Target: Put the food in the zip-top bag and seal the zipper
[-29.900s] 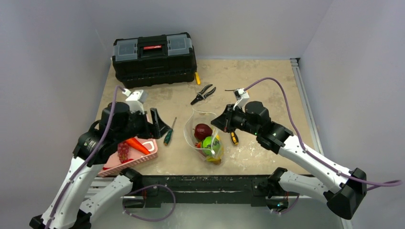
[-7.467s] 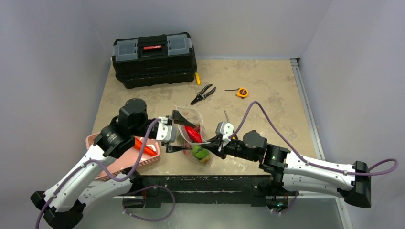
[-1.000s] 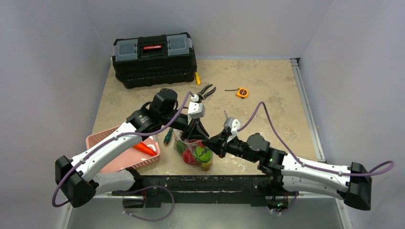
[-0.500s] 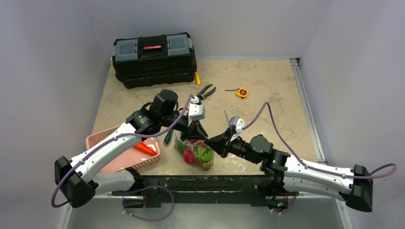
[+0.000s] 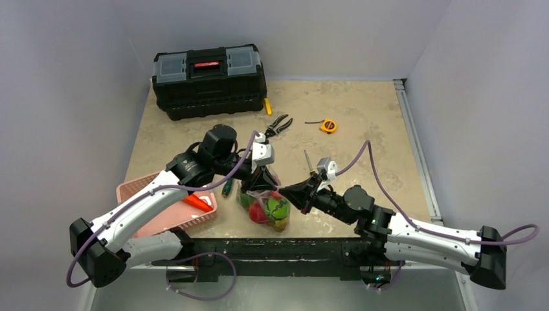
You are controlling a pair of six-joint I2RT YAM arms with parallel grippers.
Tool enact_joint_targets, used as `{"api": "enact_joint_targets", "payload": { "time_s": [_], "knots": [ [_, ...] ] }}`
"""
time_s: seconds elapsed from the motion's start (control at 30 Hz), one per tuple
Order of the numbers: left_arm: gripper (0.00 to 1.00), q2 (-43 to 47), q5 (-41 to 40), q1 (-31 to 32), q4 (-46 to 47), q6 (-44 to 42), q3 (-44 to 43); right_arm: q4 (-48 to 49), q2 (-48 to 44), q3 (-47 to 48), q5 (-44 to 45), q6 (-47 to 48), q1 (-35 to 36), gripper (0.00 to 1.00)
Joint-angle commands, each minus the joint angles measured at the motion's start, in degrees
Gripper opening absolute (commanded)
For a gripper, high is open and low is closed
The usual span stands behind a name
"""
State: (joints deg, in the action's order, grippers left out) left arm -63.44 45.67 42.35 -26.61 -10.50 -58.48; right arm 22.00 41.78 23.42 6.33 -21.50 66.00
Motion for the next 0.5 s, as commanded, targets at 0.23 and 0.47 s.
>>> {"api": "enact_joint_targets", "payload": {
  "time_s": [0.23,0.47],
  "knots": [
    [0.0,1.0,-4.1,-1.5,-6.7,-3.2,0.2,2.9,-2.7,1.8,0.2,0.5,-0.1,0.0],
    [0.0,1.2,0.3,-1.6,-1.8,1.4,0.2,1.6,0.5,3.9,-5.9,2.9,0.0,0.14]
  ]
}}
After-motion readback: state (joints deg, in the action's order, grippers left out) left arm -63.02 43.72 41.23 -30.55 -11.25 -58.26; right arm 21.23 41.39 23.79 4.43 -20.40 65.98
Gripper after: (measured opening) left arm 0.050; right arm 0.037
